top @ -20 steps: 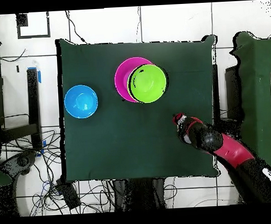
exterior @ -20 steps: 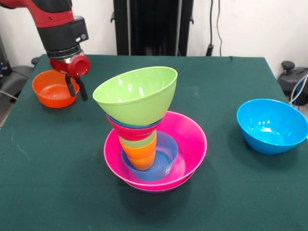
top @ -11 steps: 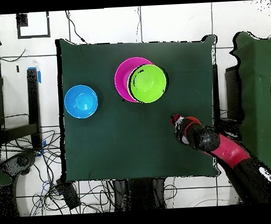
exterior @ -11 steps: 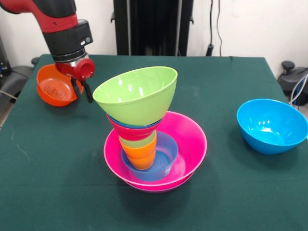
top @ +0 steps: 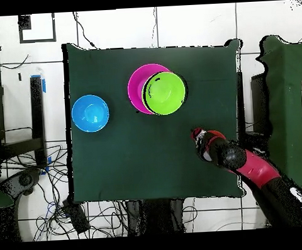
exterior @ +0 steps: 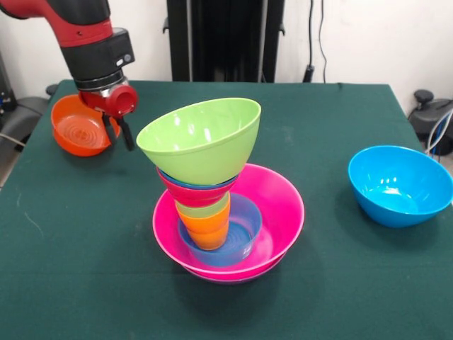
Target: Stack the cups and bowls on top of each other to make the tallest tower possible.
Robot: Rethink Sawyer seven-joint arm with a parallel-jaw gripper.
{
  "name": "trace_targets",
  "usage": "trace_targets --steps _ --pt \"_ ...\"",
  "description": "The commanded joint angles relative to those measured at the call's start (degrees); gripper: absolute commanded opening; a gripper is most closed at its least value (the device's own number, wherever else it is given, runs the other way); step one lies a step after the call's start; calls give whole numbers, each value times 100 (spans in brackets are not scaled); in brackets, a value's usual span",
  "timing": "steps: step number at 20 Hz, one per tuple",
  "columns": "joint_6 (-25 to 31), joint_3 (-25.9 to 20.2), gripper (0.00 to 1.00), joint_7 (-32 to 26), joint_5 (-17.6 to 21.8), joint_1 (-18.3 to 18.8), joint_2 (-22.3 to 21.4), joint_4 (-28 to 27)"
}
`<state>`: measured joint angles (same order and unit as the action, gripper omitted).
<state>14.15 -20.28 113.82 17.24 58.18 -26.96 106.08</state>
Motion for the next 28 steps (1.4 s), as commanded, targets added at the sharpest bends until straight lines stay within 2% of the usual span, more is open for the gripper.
trace_targets --steps 1,11,15,19,23,28 --pt "364 76 100 198 65 -85 -613 124" --pt "664 107 100 70 46 45 -1078 279" --pt "560 83 100 69 98 91 -920 243" --pt "329 19 100 132 125 81 -477 121" --pt "204 -36 100 181 112 79 -244 117" --pt "33 19 100 399 55 27 -180 299"
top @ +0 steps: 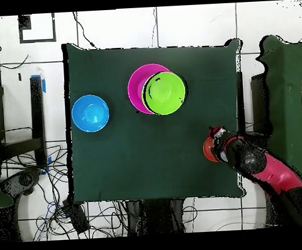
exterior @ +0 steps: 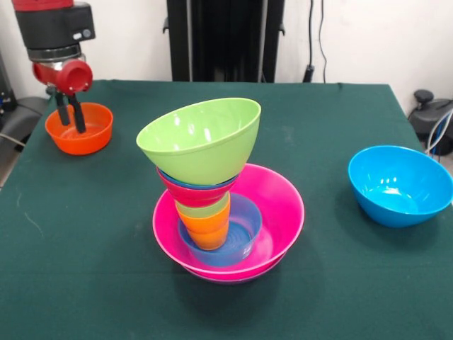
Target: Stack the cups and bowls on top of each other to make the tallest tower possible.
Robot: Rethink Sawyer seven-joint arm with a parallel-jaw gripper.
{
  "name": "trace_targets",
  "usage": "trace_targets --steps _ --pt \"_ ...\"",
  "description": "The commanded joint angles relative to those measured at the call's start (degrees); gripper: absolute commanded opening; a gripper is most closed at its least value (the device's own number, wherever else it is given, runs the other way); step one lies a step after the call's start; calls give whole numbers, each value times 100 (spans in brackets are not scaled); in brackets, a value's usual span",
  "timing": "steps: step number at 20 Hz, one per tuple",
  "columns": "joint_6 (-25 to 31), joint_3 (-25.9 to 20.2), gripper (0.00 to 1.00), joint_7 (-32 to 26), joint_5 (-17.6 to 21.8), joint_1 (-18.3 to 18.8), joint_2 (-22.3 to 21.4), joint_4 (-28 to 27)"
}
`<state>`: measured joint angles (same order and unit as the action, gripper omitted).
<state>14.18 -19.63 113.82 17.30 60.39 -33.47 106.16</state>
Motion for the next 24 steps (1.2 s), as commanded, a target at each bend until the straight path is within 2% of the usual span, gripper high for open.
trace_targets --steps 1,8,24 --pt "-4 -16 100 467 27 -217 455 343" --pt "-151 30 100 672 -75 -318 493 433" --pt "-393 -61 100 495 12 -320 1252 -176"
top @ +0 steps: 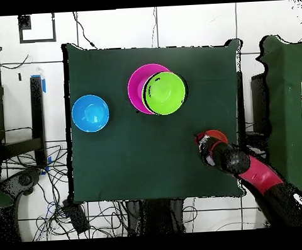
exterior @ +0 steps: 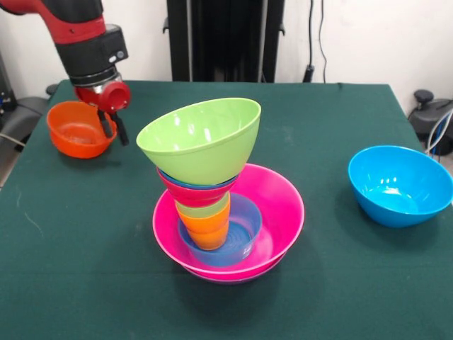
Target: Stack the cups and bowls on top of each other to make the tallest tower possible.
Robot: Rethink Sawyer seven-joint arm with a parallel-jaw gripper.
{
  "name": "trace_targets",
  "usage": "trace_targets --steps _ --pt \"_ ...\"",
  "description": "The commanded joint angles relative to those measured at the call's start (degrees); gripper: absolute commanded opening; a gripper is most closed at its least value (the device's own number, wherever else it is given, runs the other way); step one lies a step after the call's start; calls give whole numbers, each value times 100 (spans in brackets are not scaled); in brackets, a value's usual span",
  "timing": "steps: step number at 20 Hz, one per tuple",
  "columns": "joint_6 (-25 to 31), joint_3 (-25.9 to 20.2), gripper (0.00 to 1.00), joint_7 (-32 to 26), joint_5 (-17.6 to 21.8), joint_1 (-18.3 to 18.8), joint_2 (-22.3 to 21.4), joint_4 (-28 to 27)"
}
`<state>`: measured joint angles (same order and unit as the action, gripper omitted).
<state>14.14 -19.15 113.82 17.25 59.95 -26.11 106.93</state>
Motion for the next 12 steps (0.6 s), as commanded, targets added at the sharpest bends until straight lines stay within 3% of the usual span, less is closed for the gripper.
trace_targets --steps 1,5,6,10,12 --pt "-393 -85 100 496 26 -282 528 -264" --pt "-419 -41 100 414 123 -270 532 -316" --pt "-516 -54 0 409 165 -250 537 -313" --pt "-624 -99 0 324 274 -201 442 -250" --pt "-362 -122 0 245 187 -194 339 -219"
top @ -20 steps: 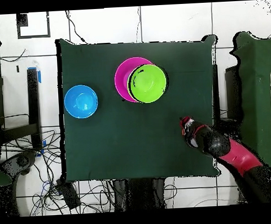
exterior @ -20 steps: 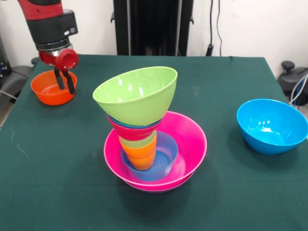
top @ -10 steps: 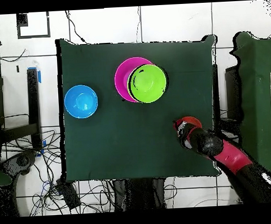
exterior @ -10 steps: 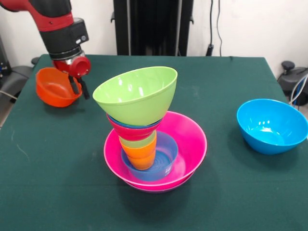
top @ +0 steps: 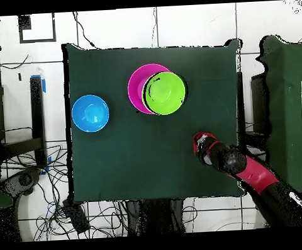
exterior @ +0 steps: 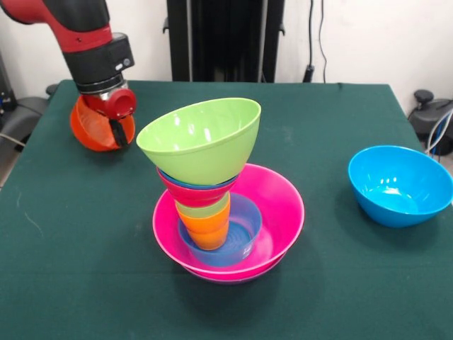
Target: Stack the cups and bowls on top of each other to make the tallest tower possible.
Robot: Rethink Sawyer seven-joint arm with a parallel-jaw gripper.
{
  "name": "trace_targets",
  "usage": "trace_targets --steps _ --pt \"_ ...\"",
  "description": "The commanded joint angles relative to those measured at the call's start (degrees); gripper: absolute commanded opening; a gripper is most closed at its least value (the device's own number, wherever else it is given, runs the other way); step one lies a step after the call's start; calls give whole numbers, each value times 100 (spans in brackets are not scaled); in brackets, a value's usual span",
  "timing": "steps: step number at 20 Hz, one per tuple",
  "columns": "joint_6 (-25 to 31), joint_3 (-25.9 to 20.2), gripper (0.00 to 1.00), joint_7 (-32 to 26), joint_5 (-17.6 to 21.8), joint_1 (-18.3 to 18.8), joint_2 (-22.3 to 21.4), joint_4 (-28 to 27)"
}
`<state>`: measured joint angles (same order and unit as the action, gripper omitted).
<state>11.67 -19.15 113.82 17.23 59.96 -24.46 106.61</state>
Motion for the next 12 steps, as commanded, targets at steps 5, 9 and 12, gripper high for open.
trace_targets --steps 5,9,12 --pt "-131 -94 0 317 150 -195 6 -22" --pt "-125 -93 0 367 129 -198 -161 106" --pt "-13 -96 0 382 83 -194 -425 211"
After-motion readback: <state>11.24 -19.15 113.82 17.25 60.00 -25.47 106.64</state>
